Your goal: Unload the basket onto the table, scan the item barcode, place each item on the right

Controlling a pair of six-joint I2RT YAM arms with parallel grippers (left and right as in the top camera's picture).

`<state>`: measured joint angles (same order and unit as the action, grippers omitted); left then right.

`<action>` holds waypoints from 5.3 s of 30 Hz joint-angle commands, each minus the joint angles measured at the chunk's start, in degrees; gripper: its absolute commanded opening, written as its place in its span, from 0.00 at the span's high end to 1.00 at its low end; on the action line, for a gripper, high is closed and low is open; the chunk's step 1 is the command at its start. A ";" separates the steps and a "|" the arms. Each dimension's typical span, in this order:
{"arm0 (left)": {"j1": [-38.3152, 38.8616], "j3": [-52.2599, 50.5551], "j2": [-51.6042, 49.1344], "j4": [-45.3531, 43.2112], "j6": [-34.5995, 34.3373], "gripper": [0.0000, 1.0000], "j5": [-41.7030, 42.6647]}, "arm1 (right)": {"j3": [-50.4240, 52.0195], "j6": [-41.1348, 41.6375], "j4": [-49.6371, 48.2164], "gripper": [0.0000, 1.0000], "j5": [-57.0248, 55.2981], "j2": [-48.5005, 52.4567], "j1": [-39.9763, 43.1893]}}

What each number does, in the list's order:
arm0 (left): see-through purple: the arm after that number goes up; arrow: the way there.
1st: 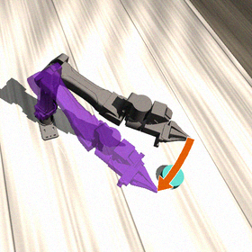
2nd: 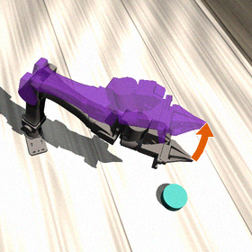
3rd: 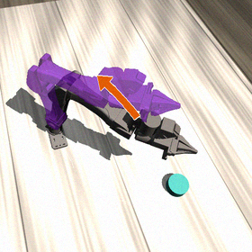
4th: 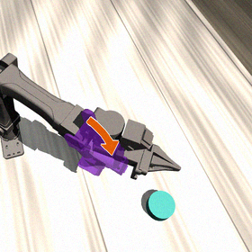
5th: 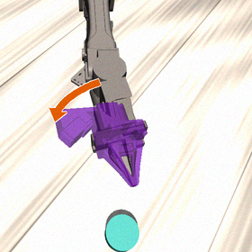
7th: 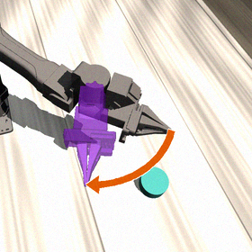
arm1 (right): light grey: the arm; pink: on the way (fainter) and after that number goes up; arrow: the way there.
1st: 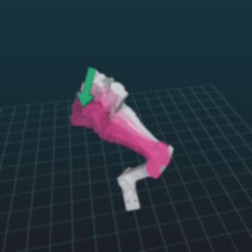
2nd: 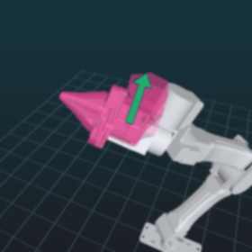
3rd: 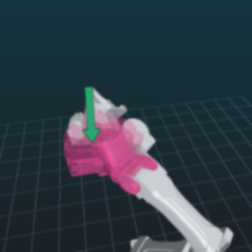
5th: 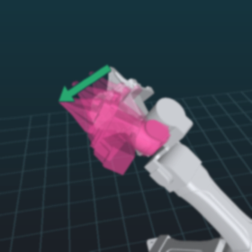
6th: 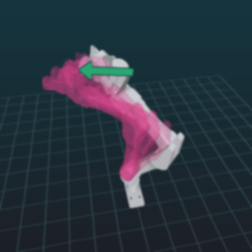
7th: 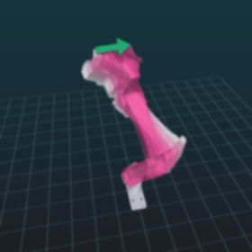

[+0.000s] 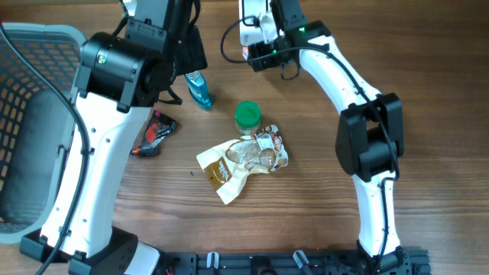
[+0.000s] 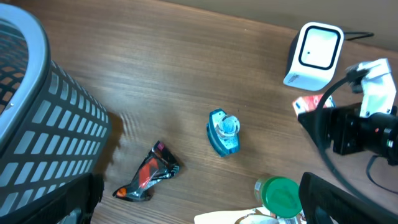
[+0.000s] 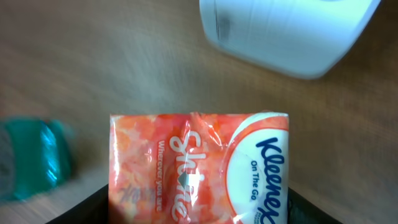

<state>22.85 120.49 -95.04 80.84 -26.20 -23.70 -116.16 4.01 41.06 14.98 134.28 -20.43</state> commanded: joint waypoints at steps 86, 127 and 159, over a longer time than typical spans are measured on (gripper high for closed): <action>-0.24 -0.28 -0.72 2.51 -1.25 0.00 6.32 | -1.38 114.66 -59.49 0.28 38.64 16.35 12.90; -0.20 -0.28 -0.72 0.37 -1.62 0.00 5.44 | -0.57 -29.81 -10.78 0.00 -10.38 -19.26 12.20; -0.22 -0.28 -0.72 -1.81 -1.64 0.00 3.19 | -0.83 -36.98 -15.69 0.00 10.58 12.00 13.90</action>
<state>22.85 120.33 -95.44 79.33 -27.29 -19.00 -116.18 -34.09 24.97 22.17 145.51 -6.31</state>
